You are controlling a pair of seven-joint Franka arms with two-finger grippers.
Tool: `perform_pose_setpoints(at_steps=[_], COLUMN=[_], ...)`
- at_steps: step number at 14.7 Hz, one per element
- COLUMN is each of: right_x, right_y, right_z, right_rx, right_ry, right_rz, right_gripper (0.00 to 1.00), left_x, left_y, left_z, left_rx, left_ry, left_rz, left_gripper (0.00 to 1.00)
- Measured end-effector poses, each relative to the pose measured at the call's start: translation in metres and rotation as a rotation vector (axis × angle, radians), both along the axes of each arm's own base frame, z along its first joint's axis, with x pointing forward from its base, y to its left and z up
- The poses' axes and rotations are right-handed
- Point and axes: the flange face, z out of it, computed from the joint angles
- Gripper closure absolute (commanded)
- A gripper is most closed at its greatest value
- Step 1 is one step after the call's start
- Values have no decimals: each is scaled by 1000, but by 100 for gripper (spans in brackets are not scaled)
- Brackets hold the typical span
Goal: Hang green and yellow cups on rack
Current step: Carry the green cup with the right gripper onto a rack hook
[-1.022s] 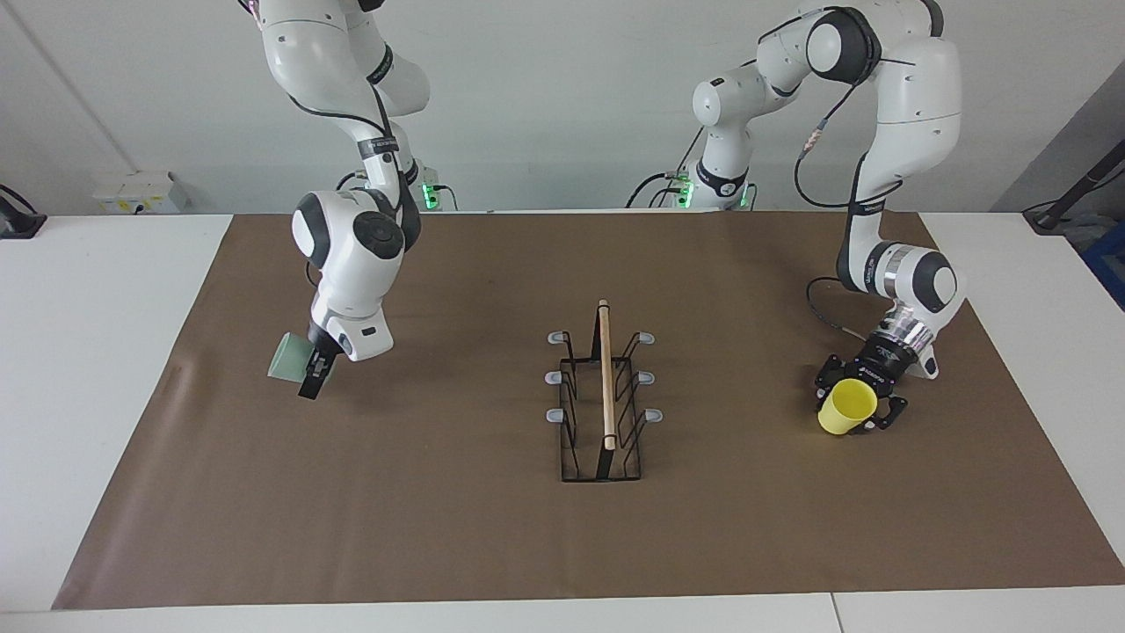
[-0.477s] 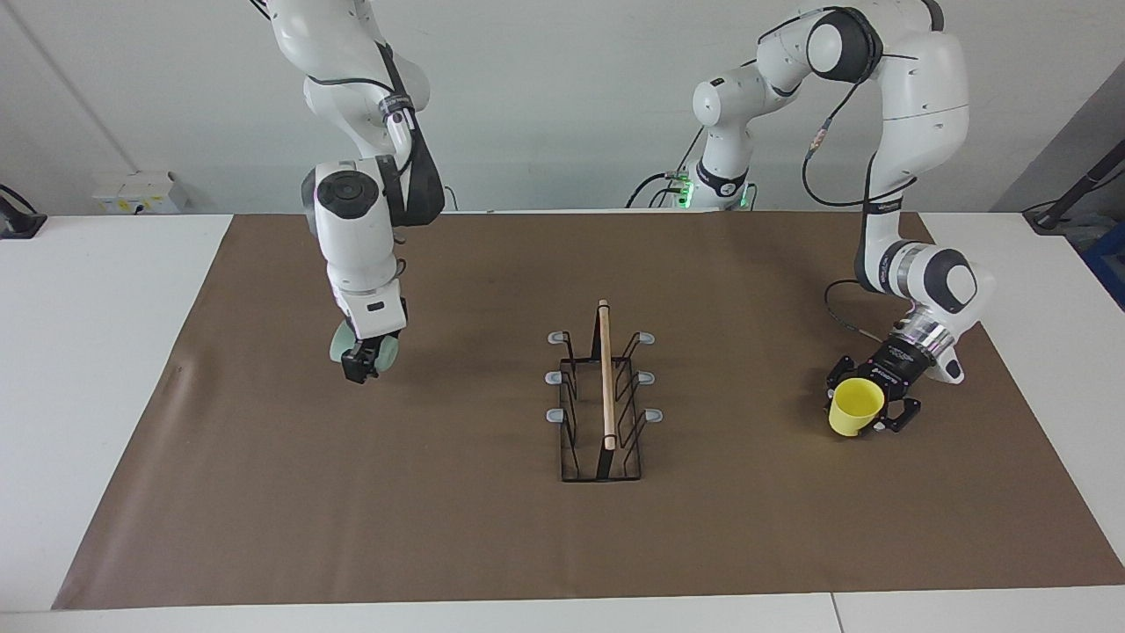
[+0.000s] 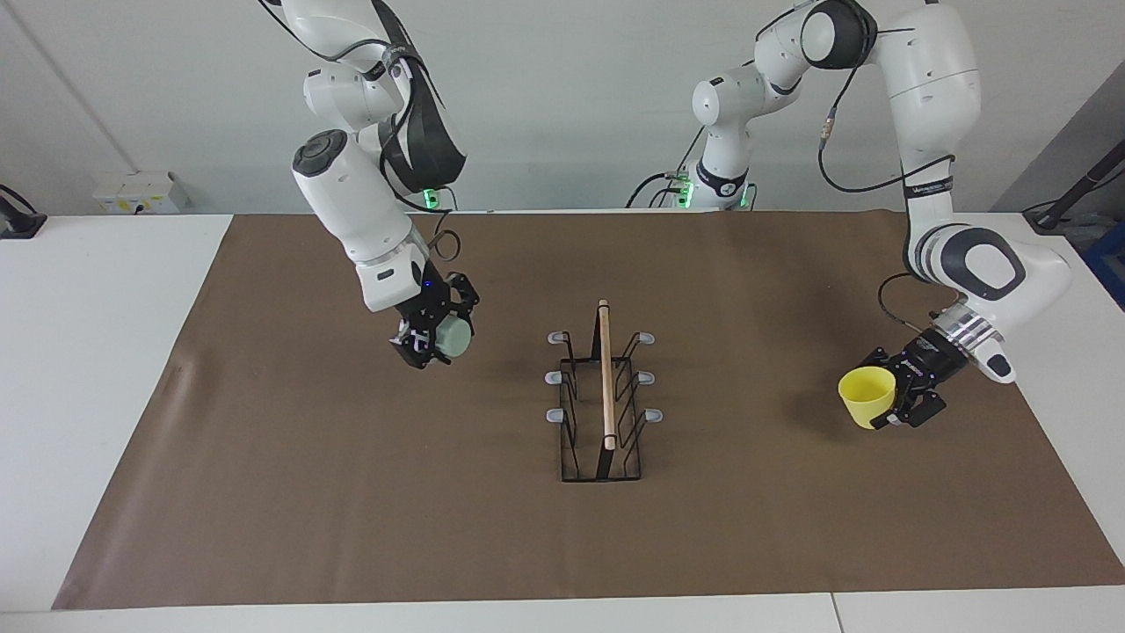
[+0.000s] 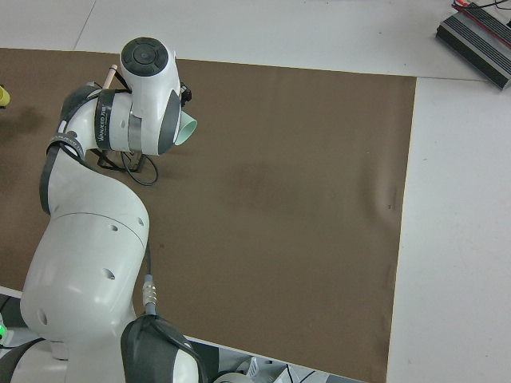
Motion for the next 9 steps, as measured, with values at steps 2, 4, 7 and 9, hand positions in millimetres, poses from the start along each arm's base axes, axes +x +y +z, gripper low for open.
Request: perform_pose_setpoints(at_steps=[2, 4, 7, 9], right_x=[-4, -6, -6, -10], right_y=[24, 37, 46, 53], right_z=[7, 17, 25, 26], right_rx=[126, 233, 366, 443], right_ry=[-6, -42, -112, -156], right_rz=[-46, -89, -158, -214], right_gripper=[100, 100, 100, 100], left_x=[7, 10, 16, 20], left_y=[-13, -23, -34, -43], left_z=[15, 25, 45, 62], left_rx=[83, 143, 252, 322], left_ry=[-16, -24, -46, -68], left_rz=[-63, -93, -143, -190], left_gripper=[100, 100, 100, 100])
